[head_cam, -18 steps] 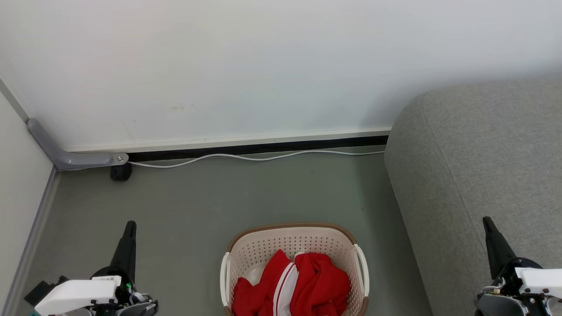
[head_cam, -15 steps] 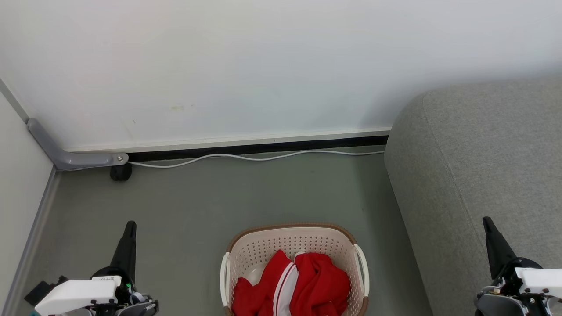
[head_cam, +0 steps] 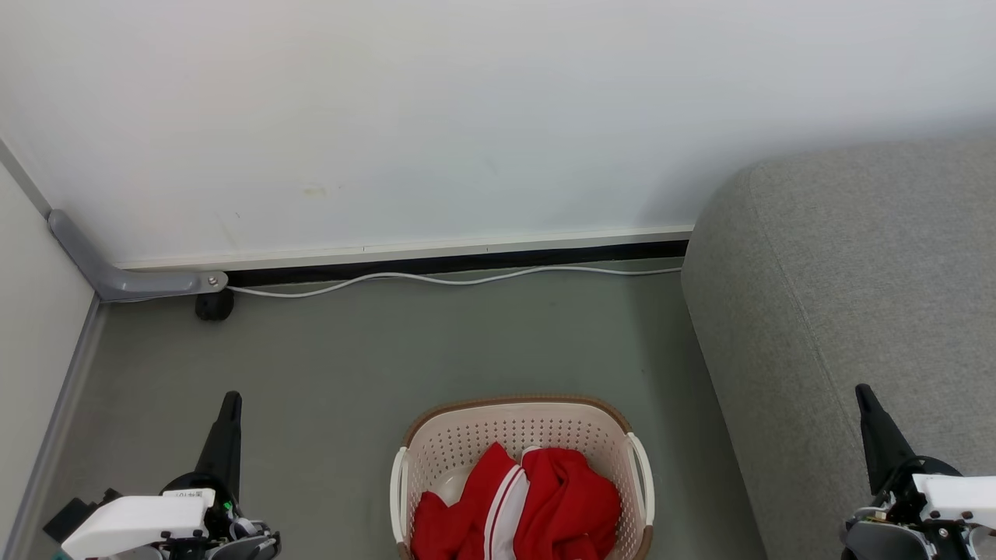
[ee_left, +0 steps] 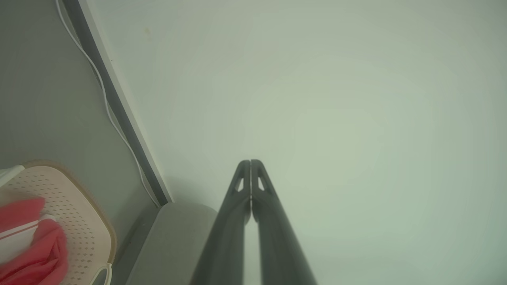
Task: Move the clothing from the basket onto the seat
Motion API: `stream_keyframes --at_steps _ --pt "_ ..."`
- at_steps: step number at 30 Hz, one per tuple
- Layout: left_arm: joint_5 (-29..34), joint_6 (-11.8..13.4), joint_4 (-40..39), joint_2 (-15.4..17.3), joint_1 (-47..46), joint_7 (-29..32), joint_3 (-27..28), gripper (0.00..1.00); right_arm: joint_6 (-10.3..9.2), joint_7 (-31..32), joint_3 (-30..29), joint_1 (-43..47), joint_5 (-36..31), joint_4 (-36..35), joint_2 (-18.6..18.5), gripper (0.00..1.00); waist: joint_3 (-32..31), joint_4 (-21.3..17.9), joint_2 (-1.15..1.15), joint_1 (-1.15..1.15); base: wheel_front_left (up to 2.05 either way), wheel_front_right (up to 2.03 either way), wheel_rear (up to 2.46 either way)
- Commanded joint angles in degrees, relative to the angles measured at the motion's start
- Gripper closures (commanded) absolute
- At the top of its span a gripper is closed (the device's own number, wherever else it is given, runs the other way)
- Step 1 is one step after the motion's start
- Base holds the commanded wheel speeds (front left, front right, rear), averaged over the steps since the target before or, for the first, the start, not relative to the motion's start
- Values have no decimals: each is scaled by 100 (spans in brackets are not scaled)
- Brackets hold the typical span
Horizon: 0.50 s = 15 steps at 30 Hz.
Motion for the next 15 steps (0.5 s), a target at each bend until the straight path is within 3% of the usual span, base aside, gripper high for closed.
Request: stream_keyframes --at_steps 1,15 --pt "-28 -43 -157 53 -332 35 184 100 9 45 95 -208 68 -177 -60 100 0 0 0 0 0 0 0" --pt "-28 -43 -157 53 -332 35 184 100 9 45 95 -208 68 -177 -60 100 0 0 0 0 0 0 0"
